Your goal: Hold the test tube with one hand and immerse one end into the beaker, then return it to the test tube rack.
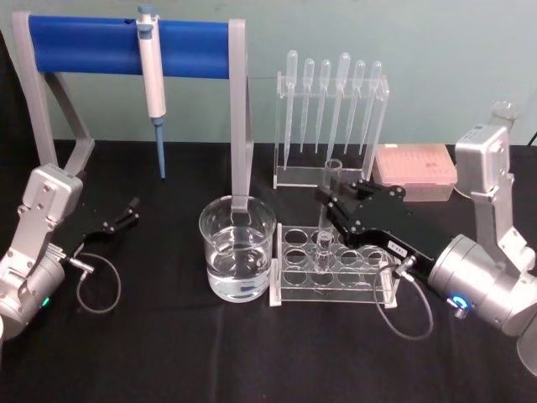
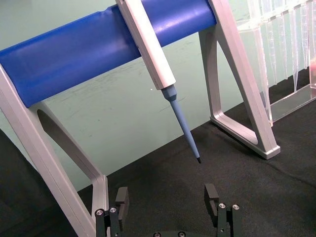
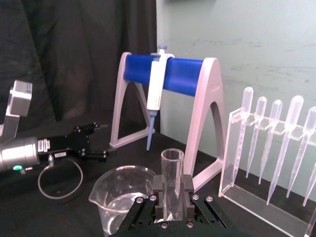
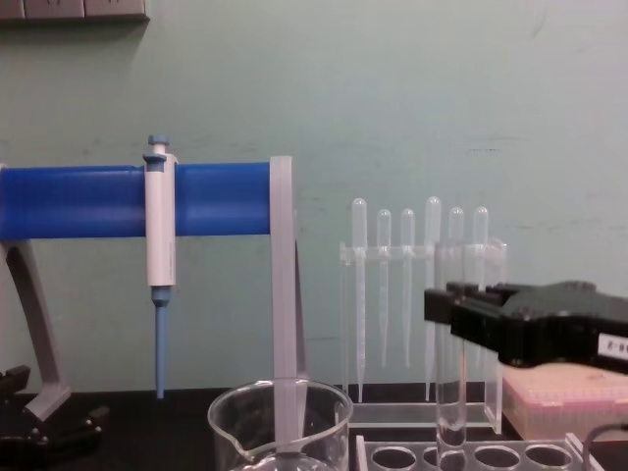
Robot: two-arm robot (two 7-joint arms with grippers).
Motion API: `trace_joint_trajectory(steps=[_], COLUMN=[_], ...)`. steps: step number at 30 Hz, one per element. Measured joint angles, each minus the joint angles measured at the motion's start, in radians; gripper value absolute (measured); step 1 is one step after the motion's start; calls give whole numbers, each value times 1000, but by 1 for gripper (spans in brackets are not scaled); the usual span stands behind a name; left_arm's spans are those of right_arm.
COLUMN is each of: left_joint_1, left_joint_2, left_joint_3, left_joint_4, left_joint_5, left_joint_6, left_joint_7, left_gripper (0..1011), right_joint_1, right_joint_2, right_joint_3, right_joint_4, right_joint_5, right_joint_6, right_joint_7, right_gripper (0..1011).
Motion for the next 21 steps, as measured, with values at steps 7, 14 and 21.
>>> trace_joint_trajectory(steps=[7, 14, 21], left_joint_1=[0, 0, 0], left_joint_2=[0, 0, 0], left_joint_3=[0, 0, 0], left_joint_4=[0, 0, 0], left_joint_5=[0, 0, 0], left_joint_6=[0, 0, 0], left_joint_7=[0, 0, 0], left_gripper=[1000, 1000, 1000], right_joint_1=[-5, -10, -12], right_joint_2=[-12, -19, -22], right_joint_3=[-7, -7, -8], right_joint_4=[28, 45, 56], right_joint_5=[-21, -35, -51], right_joint_6=[-21, -29, -28], right_joint_7=[8, 13, 17], right_gripper=[223, 222, 223])
